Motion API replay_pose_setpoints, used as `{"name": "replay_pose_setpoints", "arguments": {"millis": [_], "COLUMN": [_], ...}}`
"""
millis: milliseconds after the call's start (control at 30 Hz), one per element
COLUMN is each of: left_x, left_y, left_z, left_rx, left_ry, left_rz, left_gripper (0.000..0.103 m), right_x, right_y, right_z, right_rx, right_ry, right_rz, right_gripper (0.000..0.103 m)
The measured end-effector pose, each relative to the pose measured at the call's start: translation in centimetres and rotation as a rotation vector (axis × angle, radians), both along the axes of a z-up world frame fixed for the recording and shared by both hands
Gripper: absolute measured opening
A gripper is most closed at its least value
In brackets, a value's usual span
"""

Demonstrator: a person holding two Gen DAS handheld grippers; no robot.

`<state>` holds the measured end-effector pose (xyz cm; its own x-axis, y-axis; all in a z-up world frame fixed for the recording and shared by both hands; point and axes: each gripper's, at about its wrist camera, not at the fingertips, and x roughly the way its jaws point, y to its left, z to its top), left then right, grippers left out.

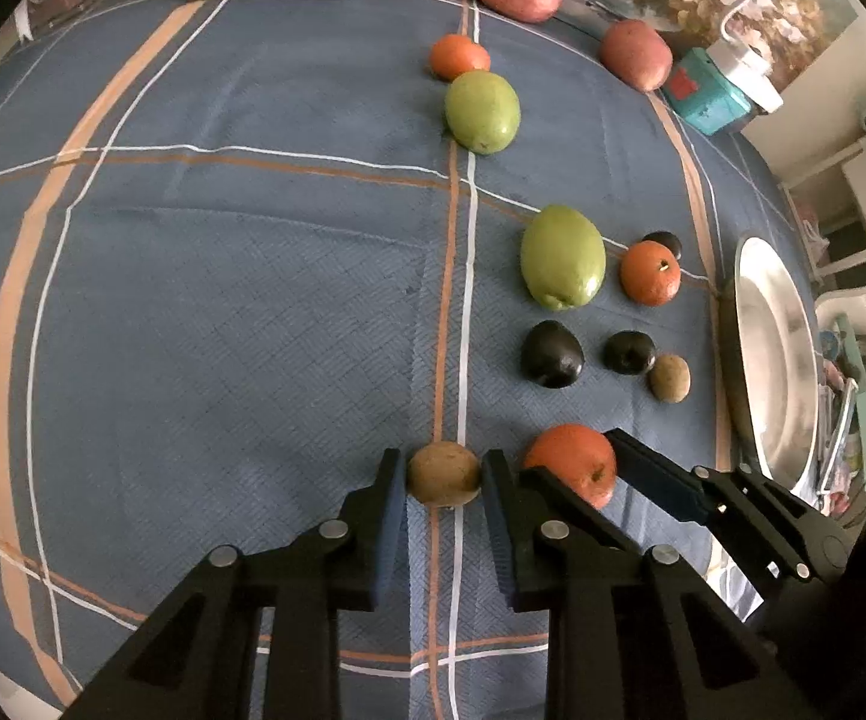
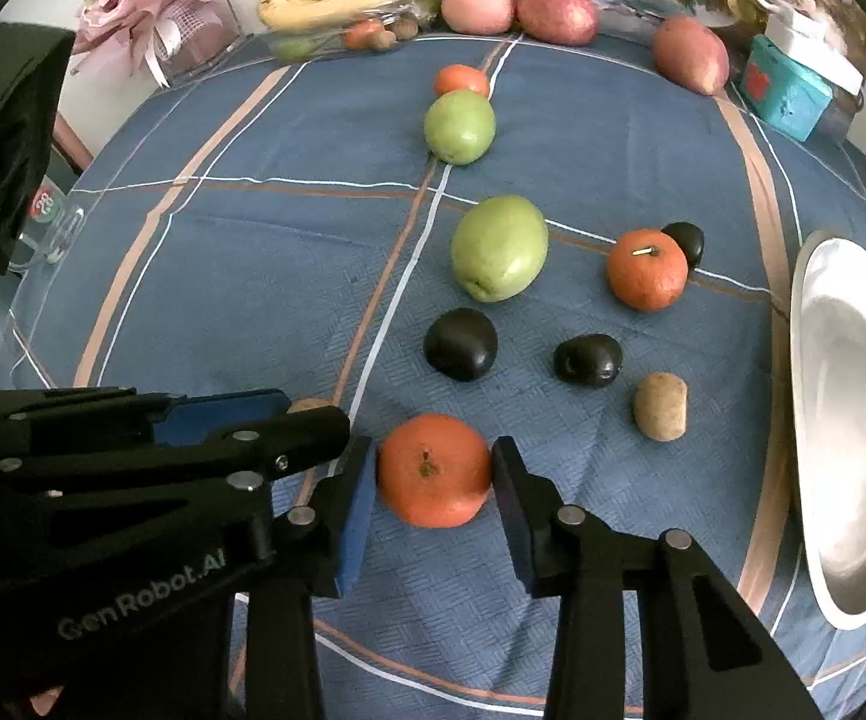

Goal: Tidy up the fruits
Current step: 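Grasp the small brown kiwi with the left tool while the right tool grasps the tangerine, then carry the kiwi with the left tool while the right tool carries the tangerine over the steel plate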

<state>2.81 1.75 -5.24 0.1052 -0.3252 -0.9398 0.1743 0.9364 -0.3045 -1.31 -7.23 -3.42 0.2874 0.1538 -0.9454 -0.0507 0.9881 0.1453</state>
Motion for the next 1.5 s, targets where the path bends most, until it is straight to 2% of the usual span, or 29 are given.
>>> {"name": "replay_pose_setpoints", "arguments": {"millis": [200, 433, 667, 867, 1133, 1500], "left_x": [-0.6, -0.8, -0.6, -0.8, -0.9, -0.4], "left_y": [0.9, -0.5, -1.6, -0.5, 1.8, 1.9], "left_z": [0.3, 0.2, 0.2, 0.2, 0.6, 3.5], "left_rx": [0.018, 0.066, 0.088, 0.074, 0.069, 0.049], "left_ry": [-0.008, -0.019, -0.034, -0.031, -0.046, -0.094], "left_rz": [0.007, -0.021, -0.03, 0.017, 0.099, 0.152], "left_gripper": [0.028, 0.028, 0.028, 0.028, 0.028, 0.028], "right_x": [-0.4, -0.3, 0.3, 0.7, -1.0, -1.3], "right_y": [-1.4, -3.7, -6.0, -5.8, -6.9, -8.0], "right_z": [0.4, 0.1, -0.1, -0.2, 0.4, 2.7], "right_rx": [-0.03, -0.075, -0.043, -0.042, -0.032, 0.026], "right_ry": [0.01, 0.023, 0.037, 0.036, 0.029, -0.039], "right_rz": [-0.05, -0.125, -0.201, -0.198, -0.208, -0.242], "right_gripper": [0.04, 0.04, 0.04, 0.04, 0.04, 0.04]}}
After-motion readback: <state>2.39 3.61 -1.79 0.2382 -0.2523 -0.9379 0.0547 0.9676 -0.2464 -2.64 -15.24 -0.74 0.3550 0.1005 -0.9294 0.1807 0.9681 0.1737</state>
